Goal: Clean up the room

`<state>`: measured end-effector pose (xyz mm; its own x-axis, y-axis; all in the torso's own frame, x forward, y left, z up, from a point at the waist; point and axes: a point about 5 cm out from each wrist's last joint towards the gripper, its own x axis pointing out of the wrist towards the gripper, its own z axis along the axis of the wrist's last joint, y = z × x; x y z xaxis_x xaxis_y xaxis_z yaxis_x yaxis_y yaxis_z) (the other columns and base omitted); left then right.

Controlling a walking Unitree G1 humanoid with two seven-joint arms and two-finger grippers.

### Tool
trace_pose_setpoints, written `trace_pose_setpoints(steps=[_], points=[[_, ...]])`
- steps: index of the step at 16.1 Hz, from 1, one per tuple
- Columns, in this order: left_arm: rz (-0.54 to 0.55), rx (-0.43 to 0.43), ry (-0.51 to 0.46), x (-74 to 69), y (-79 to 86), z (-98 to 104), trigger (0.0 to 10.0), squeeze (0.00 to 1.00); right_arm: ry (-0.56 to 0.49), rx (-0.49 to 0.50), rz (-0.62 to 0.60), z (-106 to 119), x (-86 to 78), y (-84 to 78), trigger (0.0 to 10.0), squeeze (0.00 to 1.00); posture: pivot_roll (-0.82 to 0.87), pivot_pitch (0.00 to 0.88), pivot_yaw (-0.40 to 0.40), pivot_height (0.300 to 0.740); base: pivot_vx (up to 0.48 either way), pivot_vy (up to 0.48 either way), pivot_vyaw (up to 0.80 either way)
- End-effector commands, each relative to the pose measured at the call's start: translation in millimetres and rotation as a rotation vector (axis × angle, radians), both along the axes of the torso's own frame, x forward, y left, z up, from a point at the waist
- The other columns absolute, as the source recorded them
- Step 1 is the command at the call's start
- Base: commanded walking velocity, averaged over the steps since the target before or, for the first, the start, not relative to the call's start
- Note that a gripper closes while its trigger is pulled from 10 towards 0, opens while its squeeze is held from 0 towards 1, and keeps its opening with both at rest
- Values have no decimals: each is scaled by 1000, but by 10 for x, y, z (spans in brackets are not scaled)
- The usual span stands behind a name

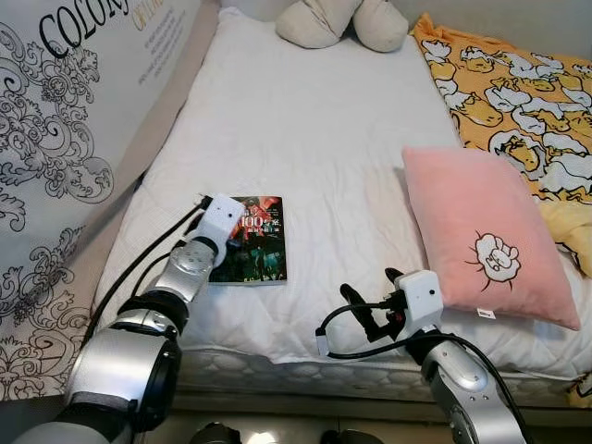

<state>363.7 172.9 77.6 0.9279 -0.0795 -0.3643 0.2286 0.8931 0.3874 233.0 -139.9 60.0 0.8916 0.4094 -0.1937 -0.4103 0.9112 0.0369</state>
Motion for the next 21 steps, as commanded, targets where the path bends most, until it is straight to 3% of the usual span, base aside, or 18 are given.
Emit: trace_pose_setpoints(steps=[1, 2, 4, 5, 6, 7, 9, 12, 14, 16, 19, 21], points=[[9, -107, -36, 59, -74, 98, 10000, 741, -9, -2, -21, 12, -1, -50, 10000, 0, -141, 48, -63, 740, 0, 0, 0], [-3, -138, -53, 63, -107, 114, 10000, 0, -21, -1, -35, 25, 14, -61, 10000, 0, -137, 44, -59, 740, 0, 0, 0], [-34, -310, -130, 55, -236, 168, 10000, 0, -88, 3, -114, 126, 121, -122, 10000, 0, -123, 34, -53, 740, 0, 0, 0], [21, -426, -190, 23, -194, 179, 10000, 1000, -154, -66, -211, 207, 220, -219, 10000, 0, -107, 22, -46, 740, 0, 0, 0], [92, -509, -235, -25, -127, 160, 10000, 1000, -188, -56, -286, 274, 299, -298, 10000, 0, -94, 14, -45, 740, 0, 0, 0], [148, -526, -271, -99, -62, 119, 10000, 1000, -204, -16, -311, 320, 342, -330, 10000, 1000, -78, 0, -40, 740, 0, 0, 0], [176, -491, -323, -258, -56, 49, 10000, 1000, -191, -7, -322, 291, 396, -330, 10000, 1000, -53, 0, -45, 740, 0, 0, 0], [164, -500, -324, -301, -161, -2, 10000, 1000, -184, -2, -311, 244, 422, -275, 10000, 1000, -34, 0, -51, 740, 0, -465, 0], [111, -489, -346, -301, -282, 48, 10000, 1000, -183, 2, -299, 223, 433, -229, 10000, 1000, -29, 0, -54, 740, 0, -450, 0], [30, -447, -393, -393, -383, 122, 10000, 1000, -185, 32, -319, 174, 400, -244, 10000, 1000, -34, 0, -50, 740, 0, -429, 0], [-55, -395, -509, -438, -400, 295, 10000, 1000, -225, 78, -386, 199, 364, -325, 10000, 1000, -37, 0, -35, 740, 244, -410, 0], [-62, -404, -510, -421, -406, 314, 10000, 1000, -252, 70, -383, 242, 404, -298, 10000, 1000, -37, 0, -25, 740, 253, -405, 0]])
